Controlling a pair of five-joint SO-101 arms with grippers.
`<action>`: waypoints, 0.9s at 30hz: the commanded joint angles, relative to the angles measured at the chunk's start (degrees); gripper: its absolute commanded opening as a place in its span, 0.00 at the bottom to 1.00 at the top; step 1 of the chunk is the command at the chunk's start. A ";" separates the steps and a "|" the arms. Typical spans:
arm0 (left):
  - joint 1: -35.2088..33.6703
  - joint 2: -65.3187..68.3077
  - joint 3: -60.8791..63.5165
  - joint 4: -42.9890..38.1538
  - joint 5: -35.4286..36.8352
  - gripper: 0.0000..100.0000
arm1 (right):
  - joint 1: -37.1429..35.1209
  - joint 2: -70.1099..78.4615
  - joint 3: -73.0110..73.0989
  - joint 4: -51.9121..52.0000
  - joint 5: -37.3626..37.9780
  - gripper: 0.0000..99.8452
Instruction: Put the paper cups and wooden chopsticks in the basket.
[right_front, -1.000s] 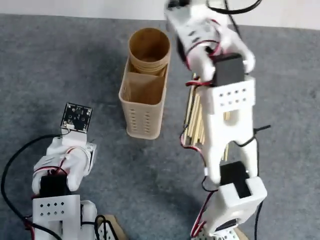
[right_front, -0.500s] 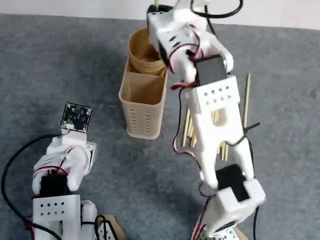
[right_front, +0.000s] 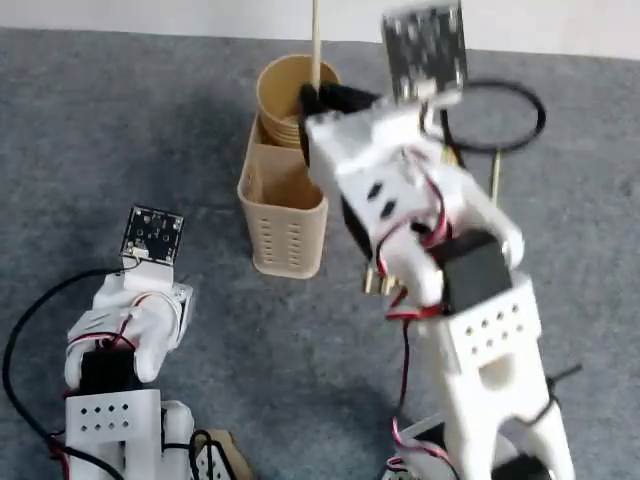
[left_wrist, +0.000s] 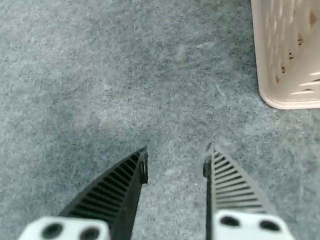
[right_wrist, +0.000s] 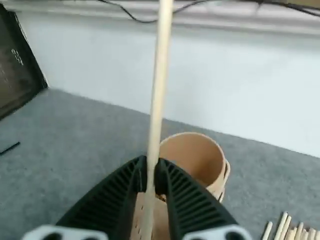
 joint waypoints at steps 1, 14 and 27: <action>1.01 -0.31 -0.31 -0.70 0.00 0.21 | -0.22 -4.88 17.80 -16.48 -0.18 0.01; 3.03 -0.66 0.31 -0.70 -0.09 0.21 | -1.98 -4.44 34.15 -30.99 -0.18 0.01; 3.03 -0.66 0.40 -0.88 -0.09 0.21 | -0.92 -13.76 38.73 -28.09 0.18 0.17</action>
